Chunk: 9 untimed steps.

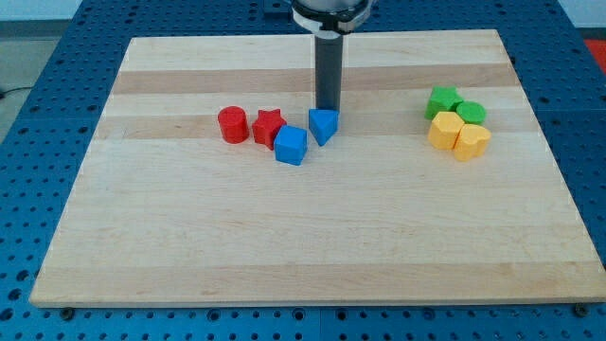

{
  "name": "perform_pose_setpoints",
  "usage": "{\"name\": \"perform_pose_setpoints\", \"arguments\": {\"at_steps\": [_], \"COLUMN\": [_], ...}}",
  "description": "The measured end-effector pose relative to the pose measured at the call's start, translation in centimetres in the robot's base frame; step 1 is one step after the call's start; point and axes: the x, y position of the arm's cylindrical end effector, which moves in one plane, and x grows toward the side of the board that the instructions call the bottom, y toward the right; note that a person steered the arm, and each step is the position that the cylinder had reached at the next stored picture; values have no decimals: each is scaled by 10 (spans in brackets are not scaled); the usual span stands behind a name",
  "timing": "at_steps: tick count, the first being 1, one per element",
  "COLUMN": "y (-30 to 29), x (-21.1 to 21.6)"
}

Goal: Move the blue cube towards the bottom centre of the board

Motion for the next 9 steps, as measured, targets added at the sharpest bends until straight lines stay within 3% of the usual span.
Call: {"name": "perform_pose_setpoints", "arguments": {"at_steps": [2, 4, 6, 9], "y": [59, -18, -24, -25], "x": [6, 8, 35, 32]}}
